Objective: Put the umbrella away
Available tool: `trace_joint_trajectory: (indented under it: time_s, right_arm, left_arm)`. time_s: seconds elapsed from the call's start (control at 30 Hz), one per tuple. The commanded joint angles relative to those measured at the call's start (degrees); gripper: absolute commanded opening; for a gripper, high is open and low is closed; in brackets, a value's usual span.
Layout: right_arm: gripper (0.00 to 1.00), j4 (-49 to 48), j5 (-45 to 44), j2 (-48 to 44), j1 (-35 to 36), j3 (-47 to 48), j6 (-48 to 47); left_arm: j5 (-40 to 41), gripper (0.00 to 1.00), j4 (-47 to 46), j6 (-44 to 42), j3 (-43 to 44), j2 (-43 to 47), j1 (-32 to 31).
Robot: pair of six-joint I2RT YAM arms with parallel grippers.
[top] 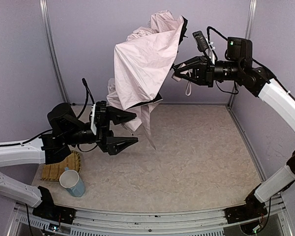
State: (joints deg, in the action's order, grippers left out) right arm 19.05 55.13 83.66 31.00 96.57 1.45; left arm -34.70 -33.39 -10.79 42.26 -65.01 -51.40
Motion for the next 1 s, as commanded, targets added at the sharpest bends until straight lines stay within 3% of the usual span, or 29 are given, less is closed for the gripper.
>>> trace_joint_trajectory:
  time_s: [0.0,0.2,0.37,0.47,0.5,0.63,0.77,0.97]
  right_arm:
    - [0.0,-3.53,2.54,-0.34,-0.07,3.09,0.92]
    - [0.0,-4.36,3.07,-0.77,-0.07,2.45,1.13]
    - [0.0,-4.85,3.48,-0.34,-0.07,2.51,1.44]
    - [0.0,-4.95,3.25,-0.59,-0.06,2.39,1.45]
    - [0.0,-4.98,3.14,-0.73,-0.07,2.36,1.37]
    - [0.0,-4.35,2.11,-1.09,-0.07,1.89,0.7]
    - [0.0,-2.33,1.55,-1.76,-0.07,1.8,-1.28]
    - [0.0,-1.31,7.8,-4.53,0.38,-3.42,-7.79]
  left_arm:
    - [2.63,0.79,-2.26,-1.05,3.43,-4.82,1.02]
    - [1.5,0.8,-10.6,3.29,4.08,-8.64,4.12]
    - [-2.32,0.77,-10.71,4.08,7.59,-13.62,4.01]
    - [-6.85,0.66,-10.84,4.78,8.72,-15.36,3.51]
    - [-7.79,0.57,-10.93,4.75,8.78,-15.72,3.19]
    - [-9.03,0.01,-10.43,5.11,8.25,-15.84,3.02]
    - [-9.65,0.0,-5.15,2.47,6.06,-14.17,5.28]
    - [0.84,0.0,5.34,-9.67,5.01,-17.19,11.02]
